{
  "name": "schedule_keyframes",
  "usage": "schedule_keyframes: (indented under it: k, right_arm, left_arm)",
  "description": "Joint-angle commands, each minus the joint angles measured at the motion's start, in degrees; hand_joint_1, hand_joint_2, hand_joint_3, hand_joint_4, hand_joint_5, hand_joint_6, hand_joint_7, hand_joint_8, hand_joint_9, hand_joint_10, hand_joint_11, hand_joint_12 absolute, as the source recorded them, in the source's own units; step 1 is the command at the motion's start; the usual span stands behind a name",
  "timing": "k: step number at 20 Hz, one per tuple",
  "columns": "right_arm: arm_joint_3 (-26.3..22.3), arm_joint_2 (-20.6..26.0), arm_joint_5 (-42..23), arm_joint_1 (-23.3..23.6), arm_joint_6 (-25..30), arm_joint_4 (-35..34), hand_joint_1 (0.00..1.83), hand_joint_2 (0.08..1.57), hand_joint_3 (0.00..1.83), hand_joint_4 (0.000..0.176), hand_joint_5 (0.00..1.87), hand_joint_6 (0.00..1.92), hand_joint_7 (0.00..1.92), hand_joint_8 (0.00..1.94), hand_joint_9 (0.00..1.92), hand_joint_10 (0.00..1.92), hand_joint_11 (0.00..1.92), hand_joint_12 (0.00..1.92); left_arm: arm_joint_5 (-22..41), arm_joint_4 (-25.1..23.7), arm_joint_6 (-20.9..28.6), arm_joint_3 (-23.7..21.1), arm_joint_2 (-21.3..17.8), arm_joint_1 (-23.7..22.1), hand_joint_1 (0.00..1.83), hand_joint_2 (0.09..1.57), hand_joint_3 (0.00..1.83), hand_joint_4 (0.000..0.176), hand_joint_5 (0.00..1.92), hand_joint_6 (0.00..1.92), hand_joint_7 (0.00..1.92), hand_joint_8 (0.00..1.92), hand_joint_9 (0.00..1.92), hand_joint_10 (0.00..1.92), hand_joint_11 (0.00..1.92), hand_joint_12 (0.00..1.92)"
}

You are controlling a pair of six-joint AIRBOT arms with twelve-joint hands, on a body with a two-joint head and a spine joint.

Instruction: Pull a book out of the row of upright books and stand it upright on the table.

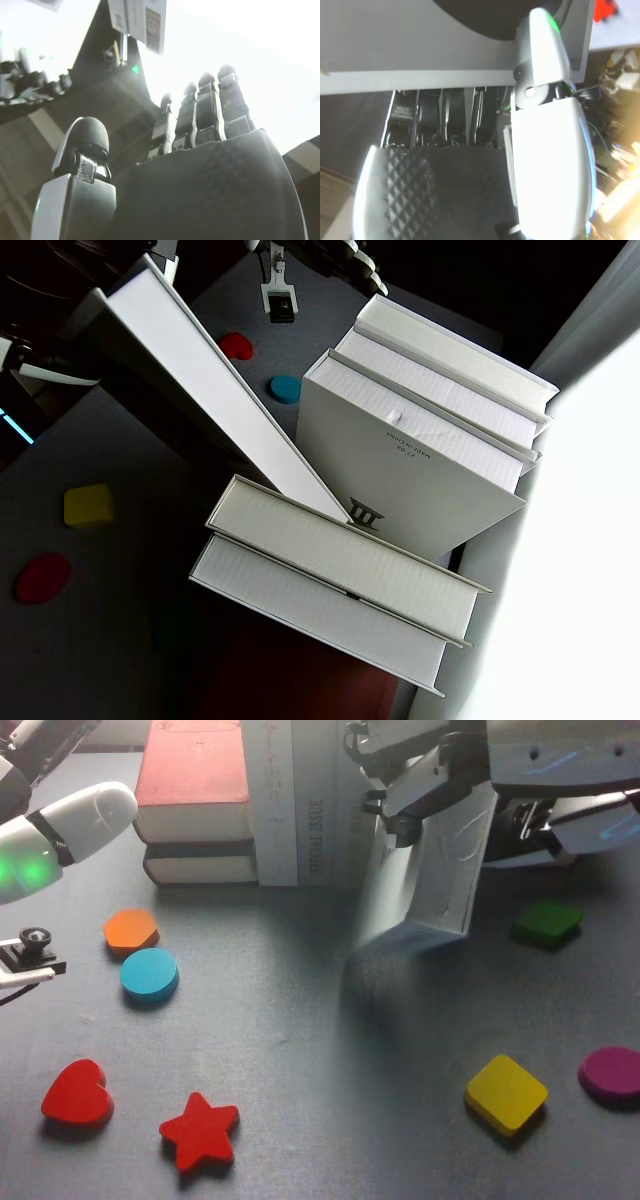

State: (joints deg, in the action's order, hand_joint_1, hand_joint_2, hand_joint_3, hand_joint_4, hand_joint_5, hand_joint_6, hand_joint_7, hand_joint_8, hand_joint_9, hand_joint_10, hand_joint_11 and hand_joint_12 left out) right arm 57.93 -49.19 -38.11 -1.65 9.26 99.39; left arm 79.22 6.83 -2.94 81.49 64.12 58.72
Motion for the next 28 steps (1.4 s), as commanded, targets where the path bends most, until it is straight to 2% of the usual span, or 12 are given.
schedule_keyframes:
  k: [1, 6, 10, 13, 16, 17, 18, 19, 20, 26, 27, 28]
  right_arm:
    - [-0.3, 0.62, -0.16, 1.13, -0.19, -4.31, 1.08, 1.13, 0.0, 0.0, 0.95, 1.05, 0.44, 1.23, 0.11, 1.69, 0.22, 1.92]
    - [-0.92, 1.9, -3.69, 1.27, 0.74, -5.81, 1.08, 1.13, 0.0, 0.0, 0.95, 1.05, 0.44, 1.23, 0.11, 1.69, 0.22, 1.92]
    - [-1.53, 3.02, -6.09, 1.27, 1.02, -7.35, 1.08, 1.13, 0.0, 0.0, 0.95, 1.05, 0.44, 1.23, 0.11, 1.69, 0.22, 1.92]
    - [-0.2, 2.07, -3.79, 1.29, 1.15, -7.34, 1.08, 1.13, 0.0, 0.0, 0.95, 1.05, 0.44, 1.23, 0.11, 1.69, 0.22, 1.92]
    - [3.45, -1.94, -0.58, -0.1, 2.95, -6.45, 1.08, 1.13, 0.0, 0.0, 0.95, 1.05, 0.44, 1.23, 0.11, 1.69, 0.22, 1.92]
    - [4.66, -3.09, -0.25, -0.24, 4.48, -5.37, 1.21, 1.17, 0.01, 0.0, 0.89, 0.97, 0.78, 1.4, 0.57, 1.7, 0.52, 1.92]
    - [6.58, -5.29, 0.41, -0.43, 6.96, -3.09, 1.2, 1.21, 0.01, 0.0, 0.89, 1.23, 0.69, 1.33, 0.35, 1.38, 0.1, 1.89]
    - [7.84, -6.79, 0.81, -0.6, 8.46, -1.87, 1.14, 1.2, 0.0, 0.0, 0.84, 1.22, 0.66, 0.94, 0.4, 1.18, 0.13, 1.81]
    - [9.4, -8.71, 1.4, -0.76, 10.34, 0.14, 1.19, 1.21, 0.0, 0.0, 0.9, 1.21, 0.67, 1.24, 0.4, 1.23, 0.05, 1.9]
    - [13.66, -14.44, 3.05, -1.0, 13.09, 3.93, 1.13, 1.18, 0.0, 0.0, 0.86, 1.18, 0.83, 0.27, 0.32, 0.88, 0.0, 1.69]
    - [14.07, -15.06, 3.17, -1.0, 13.28, 4.2, 1.18, 1.2, 0.01, 0.0, 0.85, 1.32, 0.75, 1.01, 0.42, 0.93, 0.0, 1.81]
    - [14.61, -15.86, 3.17, -1.01, 13.58, 4.53, 1.17, 1.22, 0.01, 0.0, 0.8, 1.36, 0.77, 1.19, 0.47, 0.95, 0.0, 1.8]
  left_arm:
    - [6.75, 1.87, 0.39, 0.33, 0.15, -0.23, 0.22, 1.35, 0.0, 0.086, 0.0, 0.0, 0.0, 0.0, 0.0, 0.0, 0.0, 0.0]
    - [6.91, 2.09, 0.4, 0.32, 0.19, -0.05, 0.19, 1.34, 0.0, 0.071, 0.0, 0.0, 0.0, 0.0, 0.0, 0.0, 0.0, 0.0]
    - [6.91, 2.14, 0.4, 0.32, 0.19, -0.05, 0.19, 1.26, 0.0, 0.115, 0.03, 0.01, 0.0, 0.0, 0.0, 0.0, 0.0, 0.0]
    - [6.8, 2.14, 0.39, 0.43, 0.37, -0.11, 0.18, 1.34, 0.01, 0.072, 0.0, 0.0, 0.0, 0.0, 0.0, 0.0, 0.0, 0.0]
    - [6.72, 2.31, 0.4, 0.46, 0.43, -0.09, 0.03, 1.31, 0.0, 0.114, 0.0, 0.0, 0.0, 0.0, 0.0, 0.0, 0.0, 0.0]
    - [6.72, 2.31, 0.4, 0.53, 0.5, -0.09, 0.03, 1.32, 0.01, 0.131, 0.0, 0.0, 0.0, 0.0, 0.0, 0.0, 0.0, 0.0]
    - [6.68, 2.34, 0.4, 0.61, 0.55, -0.1, 0.07, 1.34, 0.01, 0.125, 0.0, 0.0, 0.0, 0.0, 0.0, 0.0, 0.0, 0.0]
    - [6.64, 2.4, 0.4, 0.64, 0.56, -0.1, 0.09, 1.34, 0.01, 0.12, 0.0, 0.0, 0.0, 0.0, 0.0, 0.0, 0.0, 0.0]
    - [6.56, 2.45, 0.4, 0.67, 0.59, -0.11, 0.12, 1.32, 0.0, 0.108, 0.02, 0.01, 0.0, 0.0, 0.0, 0.0, 0.0, 0.0]
    - [6.41, 2.58, 0.4, 1.07, 1.16, -0.11, 0.19, 1.29, 0.0, 0.085, 0.09, 0.02, 0.0, 0.0, 0.0, 0.0, 0.0, 0.0]
    - [6.4, 2.61, 0.41, 1.08, 1.18, -0.11, 0.04, 1.22, 0.0, 0.061, 0.08, 0.01, 0.0, 0.0, 0.0, 0.0, 0.0, 0.0]
    - [6.41, 2.62, 0.41, 1.08, 1.18, -0.1, 0.01, 1.23, 0.0, 0.043, 0.07, 0.01, 0.0, 0.0, 0.0, 0.0, 0.0, 0.0]
